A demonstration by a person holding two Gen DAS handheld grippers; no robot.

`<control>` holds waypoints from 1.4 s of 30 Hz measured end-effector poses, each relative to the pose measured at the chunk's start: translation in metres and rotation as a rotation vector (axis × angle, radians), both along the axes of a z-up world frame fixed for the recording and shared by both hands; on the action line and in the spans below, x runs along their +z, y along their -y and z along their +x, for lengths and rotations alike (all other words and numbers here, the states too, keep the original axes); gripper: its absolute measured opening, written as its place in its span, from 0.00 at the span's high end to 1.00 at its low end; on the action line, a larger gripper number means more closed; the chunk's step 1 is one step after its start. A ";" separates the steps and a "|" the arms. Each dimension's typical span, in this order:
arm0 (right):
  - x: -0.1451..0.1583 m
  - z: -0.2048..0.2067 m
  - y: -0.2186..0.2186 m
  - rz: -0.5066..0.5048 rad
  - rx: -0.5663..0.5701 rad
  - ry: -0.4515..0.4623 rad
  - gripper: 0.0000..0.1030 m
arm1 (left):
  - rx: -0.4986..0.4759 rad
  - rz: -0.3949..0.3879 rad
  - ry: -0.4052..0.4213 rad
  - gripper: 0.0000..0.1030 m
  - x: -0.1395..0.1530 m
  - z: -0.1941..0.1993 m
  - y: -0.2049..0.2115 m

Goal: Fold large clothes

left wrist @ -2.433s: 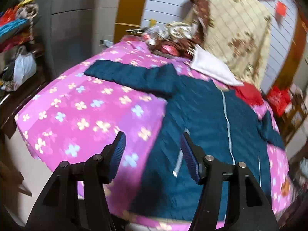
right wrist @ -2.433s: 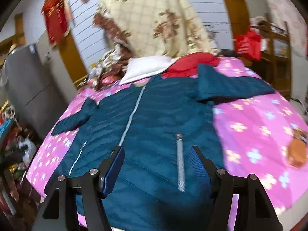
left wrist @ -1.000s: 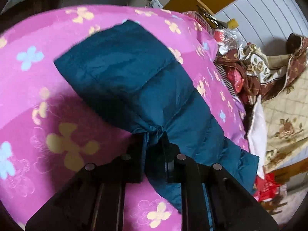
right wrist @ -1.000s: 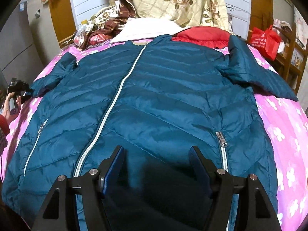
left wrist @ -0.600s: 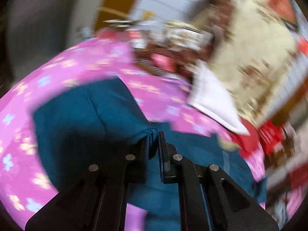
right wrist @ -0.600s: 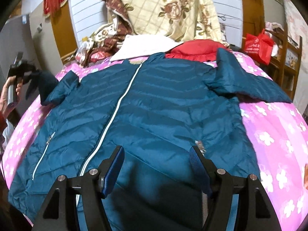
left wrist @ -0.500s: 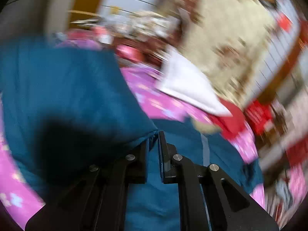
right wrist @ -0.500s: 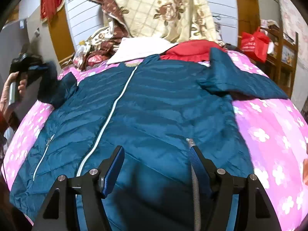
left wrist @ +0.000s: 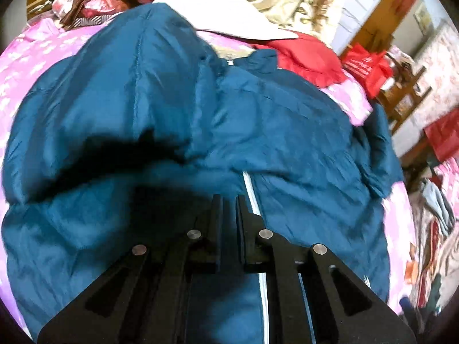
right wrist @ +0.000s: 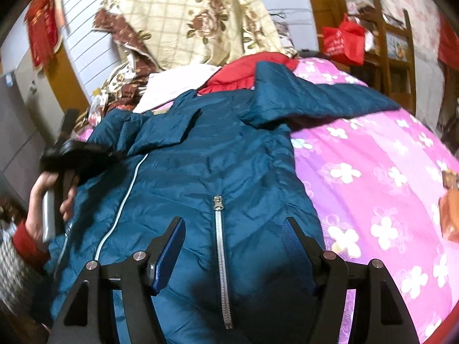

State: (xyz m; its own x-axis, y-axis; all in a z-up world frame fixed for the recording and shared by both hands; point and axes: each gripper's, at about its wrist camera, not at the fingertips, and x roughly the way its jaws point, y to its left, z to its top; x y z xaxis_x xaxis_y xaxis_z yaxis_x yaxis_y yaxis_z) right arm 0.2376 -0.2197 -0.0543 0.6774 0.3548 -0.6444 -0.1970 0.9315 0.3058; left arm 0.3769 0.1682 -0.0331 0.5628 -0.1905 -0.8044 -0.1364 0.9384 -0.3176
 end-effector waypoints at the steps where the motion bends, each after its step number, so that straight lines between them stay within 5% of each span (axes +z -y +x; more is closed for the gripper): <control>1: 0.001 0.002 0.002 0.020 0.005 -0.013 0.34 | -0.010 0.001 0.014 0.85 0.006 -0.011 0.003; 5: 0.014 0.015 -0.011 0.049 0.075 -0.034 0.34 | 0.005 0.084 0.097 0.41 0.027 -0.084 0.005; 10: 0.022 0.052 -0.055 0.000 0.161 -0.029 0.26 | 0.127 0.261 0.168 0.35 0.007 -0.166 -0.006; 14: 0.012 0.113 -0.095 -0.022 0.176 -0.083 0.26 | 0.185 0.372 0.171 0.35 -0.024 -0.192 -0.009; 20: -0.026 0.217 -0.150 -0.081 0.104 -0.201 0.26 | 0.186 0.235 0.184 0.35 -0.046 -0.200 -0.028; 24: -0.035 0.247 -0.166 -0.003 0.060 -0.243 0.31 | 0.166 0.164 0.190 0.35 -0.050 -0.200 -0.035; 25: -0.034 0.250 -0.169 0.027 0.084 -0.255 0.54 | 0.162 0.156 0.190 0.35 -0.049 -0.203 -0.035; 27: -0.032 0.252 -0.172 0.035 0.106 -0.277 0.81 | 0.157 0.148 0.187 0.35 -0.049 -0.203 -0.037; 29: -0.028 0.250 -0.169 -0.026 0.076 -0.254 0.90 | 0.157 0.140 0.183 0.35 -0.049 -0.203 -0.037; 37: -0.028 0.252 -0.114 -0.223 -0.134 -0.230 0.91 | 0.156 0.130 0.179 0.35 -0.051 -0.201 -0.040; 42: 0.000 0.195 -0.095 -0.145 -0.075 -0.177 0.80 | 0.161 0.114 0.181 0.35 -0.052 -0.201 -0.043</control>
